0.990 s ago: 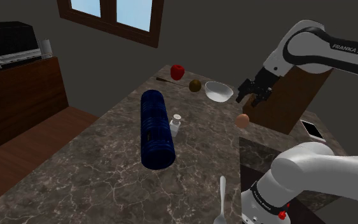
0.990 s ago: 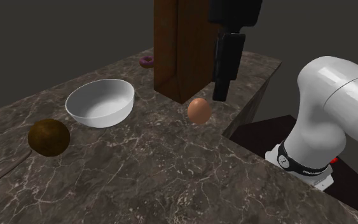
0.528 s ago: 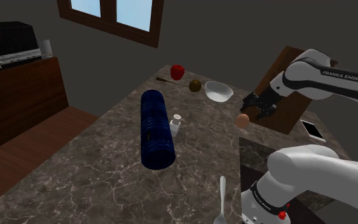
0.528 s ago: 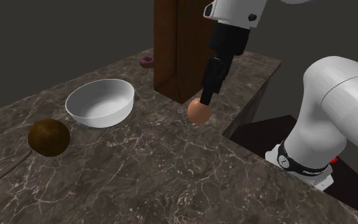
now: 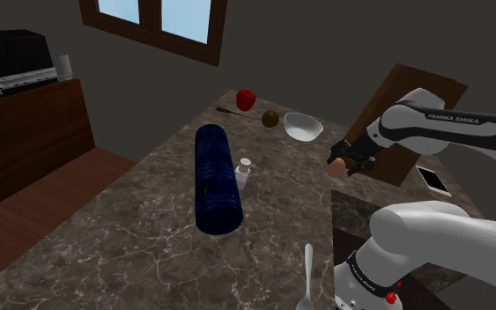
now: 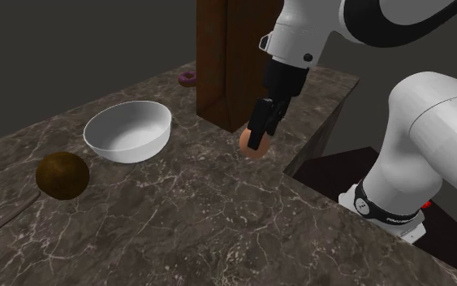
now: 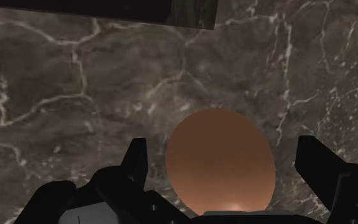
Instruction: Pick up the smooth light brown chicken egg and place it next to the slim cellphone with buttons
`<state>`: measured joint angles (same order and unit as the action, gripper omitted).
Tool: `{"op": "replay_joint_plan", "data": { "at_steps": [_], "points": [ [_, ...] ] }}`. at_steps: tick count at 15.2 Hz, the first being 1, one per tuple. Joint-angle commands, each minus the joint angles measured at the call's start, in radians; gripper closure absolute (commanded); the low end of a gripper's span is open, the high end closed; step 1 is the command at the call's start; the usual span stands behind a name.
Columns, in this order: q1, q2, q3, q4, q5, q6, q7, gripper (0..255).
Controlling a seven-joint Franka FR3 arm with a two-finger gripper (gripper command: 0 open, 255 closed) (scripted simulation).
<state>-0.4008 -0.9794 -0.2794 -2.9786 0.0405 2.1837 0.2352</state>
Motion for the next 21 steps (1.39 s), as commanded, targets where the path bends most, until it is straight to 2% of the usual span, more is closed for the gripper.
{"op": "replay_joint_plan", "data": {
  "at_steps": [1, 9, 10, 19, 21],
  "points": [
    [0.004, 0.013, -0.001, -0.015, 0.002, 0.030, -0.001, 0],
    [0.004, 0.013, -0.001, -0.015, 0.002, 0.029, -0.001, 0],
    [0.004, 0.013, -0.001, -0.015, 0.002, 0.029, -0.001, 255],
    [0.004, 0.013, -0.001, -0.015, 0.002, 0.030, -0.001, 255],
    [0.004, 0.000, 0.005, 0.006, 0.003, -0.004, 0.007, 255]
  ]
}}
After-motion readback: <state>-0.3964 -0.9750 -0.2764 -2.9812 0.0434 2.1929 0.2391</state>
